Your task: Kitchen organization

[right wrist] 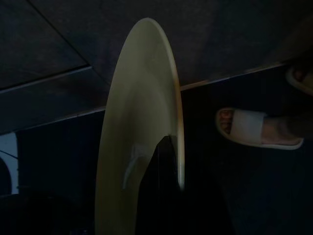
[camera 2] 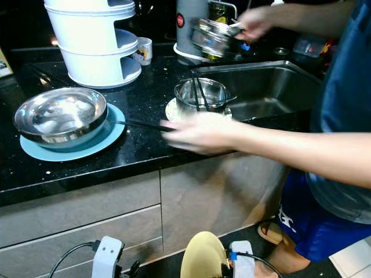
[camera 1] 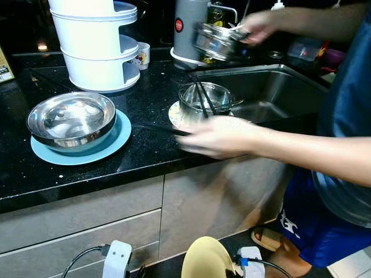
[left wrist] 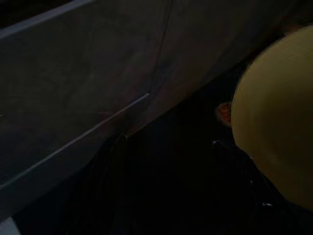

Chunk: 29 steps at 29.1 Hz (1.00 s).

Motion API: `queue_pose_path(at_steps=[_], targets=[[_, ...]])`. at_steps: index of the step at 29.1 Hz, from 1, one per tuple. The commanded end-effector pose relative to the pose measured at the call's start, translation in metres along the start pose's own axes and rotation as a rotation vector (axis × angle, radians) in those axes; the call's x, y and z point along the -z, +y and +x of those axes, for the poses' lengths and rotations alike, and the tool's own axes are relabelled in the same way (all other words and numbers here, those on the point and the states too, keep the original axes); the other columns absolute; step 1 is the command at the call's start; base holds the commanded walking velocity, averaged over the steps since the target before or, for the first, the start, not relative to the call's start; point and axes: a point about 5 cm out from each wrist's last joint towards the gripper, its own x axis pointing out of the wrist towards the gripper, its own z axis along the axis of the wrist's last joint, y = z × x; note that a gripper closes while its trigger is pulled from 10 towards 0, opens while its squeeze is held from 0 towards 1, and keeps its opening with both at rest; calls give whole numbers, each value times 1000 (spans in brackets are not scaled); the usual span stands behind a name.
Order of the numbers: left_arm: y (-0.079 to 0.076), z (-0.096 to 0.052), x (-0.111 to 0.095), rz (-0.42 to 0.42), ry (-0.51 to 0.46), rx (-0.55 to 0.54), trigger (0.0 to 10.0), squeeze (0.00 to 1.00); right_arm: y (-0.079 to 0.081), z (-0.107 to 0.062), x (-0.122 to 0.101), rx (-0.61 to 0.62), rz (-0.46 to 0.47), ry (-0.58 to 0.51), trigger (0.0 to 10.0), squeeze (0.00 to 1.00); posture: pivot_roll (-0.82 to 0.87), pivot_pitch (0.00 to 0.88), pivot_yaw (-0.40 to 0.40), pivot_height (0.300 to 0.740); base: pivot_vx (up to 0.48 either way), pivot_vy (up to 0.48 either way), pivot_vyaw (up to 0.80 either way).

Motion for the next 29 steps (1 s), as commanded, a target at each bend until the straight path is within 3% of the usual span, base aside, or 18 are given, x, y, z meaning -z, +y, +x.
queue_pose_path(at_steps=[1,8,13,25,29], targets=[[-1,-6,0,79,1,60,10000,0,-6,-11,24,13,-5,106,10000,0,-35,136,-112,740,0,0,0],[-2,-16,-31,147,-132,187,10000,0,-7,-13,26,21,15,105,10000,0,-40,134,-108,740,0,0,0],[-3,-21,-40,206,-155,218,10000,0,-6,-16,33,12,2,129,10000,0,-31,132,-110,740,0,0,0],[5,-32,-56,207,-168,245,10000,0,-6,-15,32,20,10,122,10000,0,-32,119,-85,740,0,0,0],[14,-33,-63,184,-160,224,10000,0,-4,-14,31,20,13,118,10000,0,-34,120,-73,740,0,0,0]])
